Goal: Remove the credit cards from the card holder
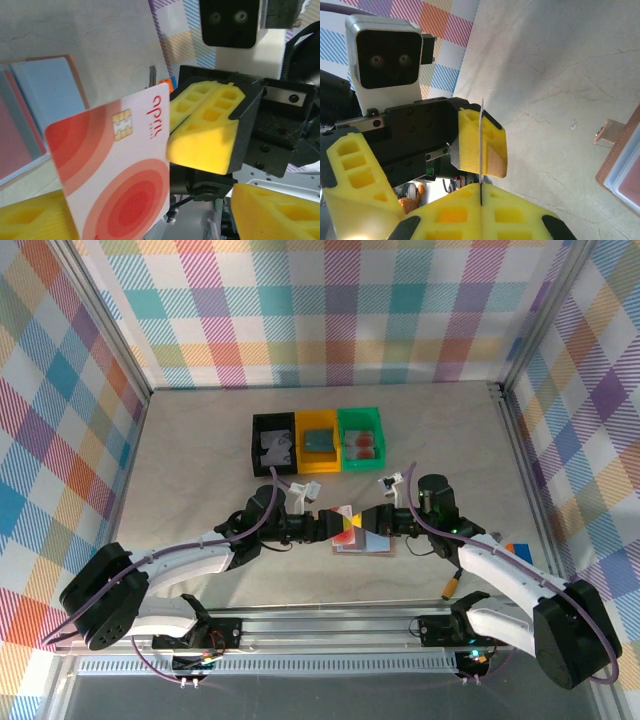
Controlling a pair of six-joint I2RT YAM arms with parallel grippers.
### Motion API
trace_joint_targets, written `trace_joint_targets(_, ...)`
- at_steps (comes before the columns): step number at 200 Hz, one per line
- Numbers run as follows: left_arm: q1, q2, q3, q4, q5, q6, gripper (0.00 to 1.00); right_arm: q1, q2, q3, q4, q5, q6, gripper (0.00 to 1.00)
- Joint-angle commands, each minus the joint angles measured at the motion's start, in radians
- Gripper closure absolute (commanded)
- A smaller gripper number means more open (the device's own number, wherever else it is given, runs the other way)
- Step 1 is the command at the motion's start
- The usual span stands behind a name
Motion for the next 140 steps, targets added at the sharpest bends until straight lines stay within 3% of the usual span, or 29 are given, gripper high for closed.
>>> trace_joint_targets(1, 0.006, -0.011, -0.014, 0.077, 0.025, -0.013, 0.29, 0.007, 0.001, 0.01, 0.039, -0.031, 0.001, 1.0)
trace_joint_targets(80, 0.007, -0.023, -0.037, 0.112, 0.026, -0.032, 0.5, 0.007, 0.023, 0.012, 0.038, -0.021, -0.015, 1.0)
trace_joint_targets(140, 0.007, -0.04, -0.038, 0.077, 0.013, -0.02, 0.6, 0.007, 0.024, 0.019, 0.031, -0.013, -0.018, 1.0)
